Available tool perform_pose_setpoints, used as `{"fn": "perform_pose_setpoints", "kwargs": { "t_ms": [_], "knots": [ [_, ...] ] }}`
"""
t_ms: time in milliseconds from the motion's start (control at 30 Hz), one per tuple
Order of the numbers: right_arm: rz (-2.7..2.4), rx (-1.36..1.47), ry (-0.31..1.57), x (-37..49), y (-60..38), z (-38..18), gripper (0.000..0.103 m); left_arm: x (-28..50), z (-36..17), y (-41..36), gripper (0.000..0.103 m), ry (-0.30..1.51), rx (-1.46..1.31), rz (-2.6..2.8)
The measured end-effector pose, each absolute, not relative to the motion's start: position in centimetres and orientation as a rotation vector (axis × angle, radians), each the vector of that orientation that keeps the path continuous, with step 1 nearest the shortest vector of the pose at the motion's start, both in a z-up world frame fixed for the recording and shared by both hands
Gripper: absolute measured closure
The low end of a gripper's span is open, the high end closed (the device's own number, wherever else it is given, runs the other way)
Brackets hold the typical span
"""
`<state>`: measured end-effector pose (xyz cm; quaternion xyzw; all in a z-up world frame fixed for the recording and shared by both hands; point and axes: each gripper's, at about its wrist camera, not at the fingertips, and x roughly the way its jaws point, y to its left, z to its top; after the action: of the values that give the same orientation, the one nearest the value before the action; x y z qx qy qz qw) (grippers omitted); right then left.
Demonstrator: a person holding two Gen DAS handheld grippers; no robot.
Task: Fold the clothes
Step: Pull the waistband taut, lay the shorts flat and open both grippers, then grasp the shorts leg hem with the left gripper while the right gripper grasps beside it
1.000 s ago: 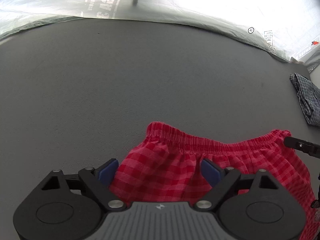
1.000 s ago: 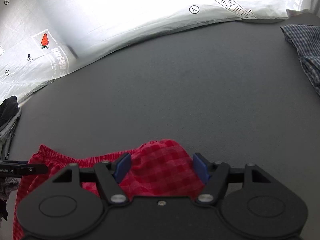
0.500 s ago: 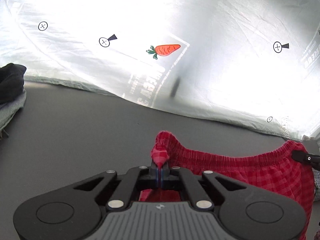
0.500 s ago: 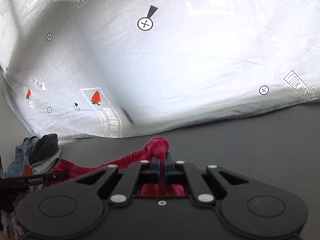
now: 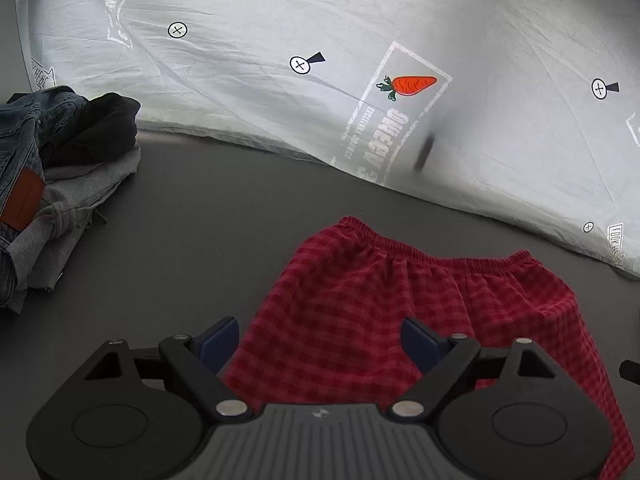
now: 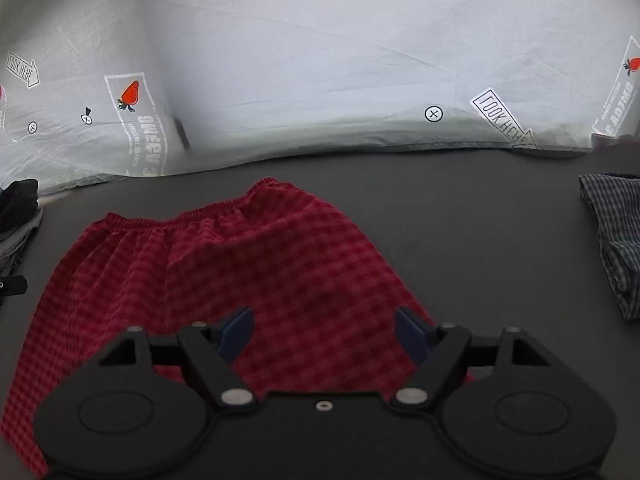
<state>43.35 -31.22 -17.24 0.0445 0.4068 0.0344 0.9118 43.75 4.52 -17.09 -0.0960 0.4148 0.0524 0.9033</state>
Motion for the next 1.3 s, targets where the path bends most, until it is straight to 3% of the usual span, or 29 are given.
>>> {"fn": "perform_pose_setpoints", "kwargs": {
  "t_ms": [233,633,933,1167,1233,1300],
  "knots": [
    [0.035,0.133,0.960,32.8,-32.8,-20.7,0.025,34.5,-19.2,-0.8,0.015,0.991,-0.110,-0.024],
    [-0.101,0.326,0.900,32.4,-38.2,-20.1,0.016,32.0,-19.0,-4.2,0.014,0.957,-0.026,-0.127],
    [-0.062,0.332,0.850,36.8,-37.3,-19.6,0.016,35.6,-19.6,1.6,0.013,0.936,-0.018,0.172],
    [0.123,0.232,0.907,37.7,-30.9,-19.7,0.016,32.9,-21.8,7.6,0.012,1.003,-0.088,0.291],
    [0.167,0.224,0.927,37.3,-29.2,-20.0,0.016,32.1,-22.4,8.0,0.017,1.015,-0.107,0.279],
    [0.214,0.204,0.940,36.5,-27.3,-20.1,0.016,31.5,-22.8,8.0,0.038,1.000,-0.129,0.263]
  ]
}}
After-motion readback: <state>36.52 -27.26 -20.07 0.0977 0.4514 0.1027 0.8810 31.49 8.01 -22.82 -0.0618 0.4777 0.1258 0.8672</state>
